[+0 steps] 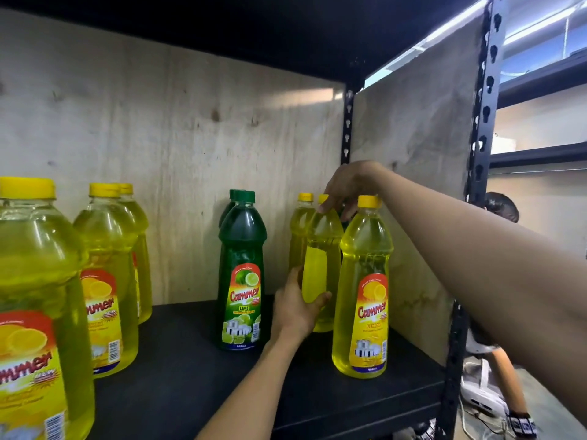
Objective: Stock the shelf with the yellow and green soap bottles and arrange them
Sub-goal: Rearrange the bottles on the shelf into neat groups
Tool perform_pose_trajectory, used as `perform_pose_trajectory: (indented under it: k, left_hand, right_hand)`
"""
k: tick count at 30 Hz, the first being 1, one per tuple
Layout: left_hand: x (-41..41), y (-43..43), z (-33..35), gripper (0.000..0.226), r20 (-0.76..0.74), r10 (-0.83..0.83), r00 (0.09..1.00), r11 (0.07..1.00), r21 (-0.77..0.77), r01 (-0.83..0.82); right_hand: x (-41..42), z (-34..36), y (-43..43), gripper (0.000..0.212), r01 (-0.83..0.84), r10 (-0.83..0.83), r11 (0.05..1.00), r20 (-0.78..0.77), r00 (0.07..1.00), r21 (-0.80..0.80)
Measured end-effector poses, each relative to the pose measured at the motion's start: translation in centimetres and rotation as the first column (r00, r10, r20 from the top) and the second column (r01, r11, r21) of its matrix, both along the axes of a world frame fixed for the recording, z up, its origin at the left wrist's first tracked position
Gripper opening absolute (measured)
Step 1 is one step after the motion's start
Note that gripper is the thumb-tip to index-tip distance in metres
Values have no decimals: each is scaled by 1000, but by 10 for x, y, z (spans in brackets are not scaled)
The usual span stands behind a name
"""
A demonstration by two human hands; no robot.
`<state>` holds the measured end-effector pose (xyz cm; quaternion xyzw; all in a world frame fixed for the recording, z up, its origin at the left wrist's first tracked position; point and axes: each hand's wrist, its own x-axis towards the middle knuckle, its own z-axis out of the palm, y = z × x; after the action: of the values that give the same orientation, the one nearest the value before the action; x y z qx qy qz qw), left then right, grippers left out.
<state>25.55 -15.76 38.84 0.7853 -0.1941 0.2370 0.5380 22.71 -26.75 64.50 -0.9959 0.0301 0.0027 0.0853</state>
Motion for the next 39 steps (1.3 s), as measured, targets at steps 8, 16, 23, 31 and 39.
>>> perform_pose_trajectory:
  k: [8,16,23,31,39]
  left_hand:
    - [11,0,3,67,-229,-199,953,968,-196,155]
    - [21,12,3,46,-307,-470,827,850,-411,330]
    - [11,2,3,67,-285,-339,897,914,-325,243]
    - [15,11,1,84,-338,-450,826,863,-404,304]
    - [16,-2,-3,87,-322,-307,896,945,-216,246]
  right_hand:
    - [2,1,-14,34,-109,105,986,41,994,130]
    - [10,-2,-30,40,-151,144,915,46,988,374]
    - [14,-6,-43,41,-203,208,862,42,977,464]
    - [10,-4,-32,29,-200,206,946,2,978,255]
    - [7,-9,-40,49,-281,295,894,14,956,348]
